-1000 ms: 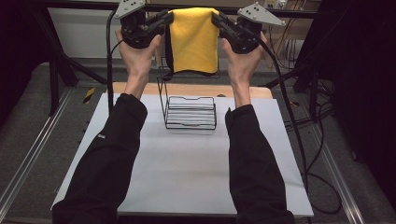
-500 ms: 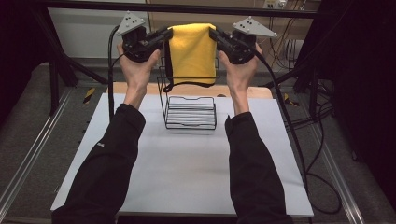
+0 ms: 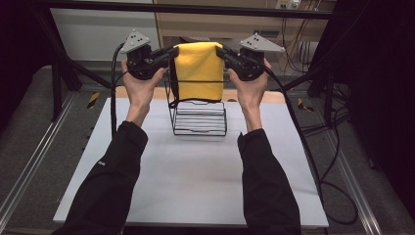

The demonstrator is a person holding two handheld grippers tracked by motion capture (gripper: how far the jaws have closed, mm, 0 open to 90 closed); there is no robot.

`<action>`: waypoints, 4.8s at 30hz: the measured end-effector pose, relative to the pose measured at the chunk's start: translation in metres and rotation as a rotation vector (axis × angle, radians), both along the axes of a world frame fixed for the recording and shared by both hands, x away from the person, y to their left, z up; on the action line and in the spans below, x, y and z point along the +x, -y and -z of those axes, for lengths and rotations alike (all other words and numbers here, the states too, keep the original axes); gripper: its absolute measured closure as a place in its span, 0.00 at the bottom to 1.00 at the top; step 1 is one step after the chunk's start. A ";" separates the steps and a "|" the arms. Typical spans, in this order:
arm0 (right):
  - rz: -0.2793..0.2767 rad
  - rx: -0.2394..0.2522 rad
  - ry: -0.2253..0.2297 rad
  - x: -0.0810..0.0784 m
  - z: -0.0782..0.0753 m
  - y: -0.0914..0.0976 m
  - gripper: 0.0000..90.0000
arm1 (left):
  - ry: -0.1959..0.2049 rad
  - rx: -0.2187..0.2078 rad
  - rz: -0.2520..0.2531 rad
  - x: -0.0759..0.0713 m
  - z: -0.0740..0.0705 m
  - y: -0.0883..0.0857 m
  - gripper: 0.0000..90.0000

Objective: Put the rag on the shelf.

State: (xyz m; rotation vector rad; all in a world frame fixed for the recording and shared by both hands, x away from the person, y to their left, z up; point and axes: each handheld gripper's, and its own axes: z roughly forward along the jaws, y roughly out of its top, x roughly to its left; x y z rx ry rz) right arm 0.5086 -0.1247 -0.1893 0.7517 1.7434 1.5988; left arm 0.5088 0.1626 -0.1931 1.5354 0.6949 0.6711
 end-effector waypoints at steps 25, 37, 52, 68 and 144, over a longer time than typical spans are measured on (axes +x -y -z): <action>-0.080 -0.104 -0.042 -0.031 0.007 0.011 0.91 | -0.029 0.082 0.059 -0.030 0.007 -0.001 0.87; -0.119 -0.143 -0.095 -0.044 0.015 0.013 0.91 | -0.062 0.121 0.066 -0.044 0.018 0.000 0.87; -0.153 -0.179 -0.146 -0.050 0.030 0.015 0.91 | -0.131 0.152 0.082 -0.055 0.031 -0.002 0.82; -0.178 -0.193 -0.143 -0.051 0.037 0.014 0.90 | -0.225 0.125 0.045 -0.038 -0.003 0.002 0.95; -0.103 -0.050 -0.340 -0.097 0.103 0.065 0.10 | -0.377 0.278 0.086 -0.104 0.139 -0.060 0.20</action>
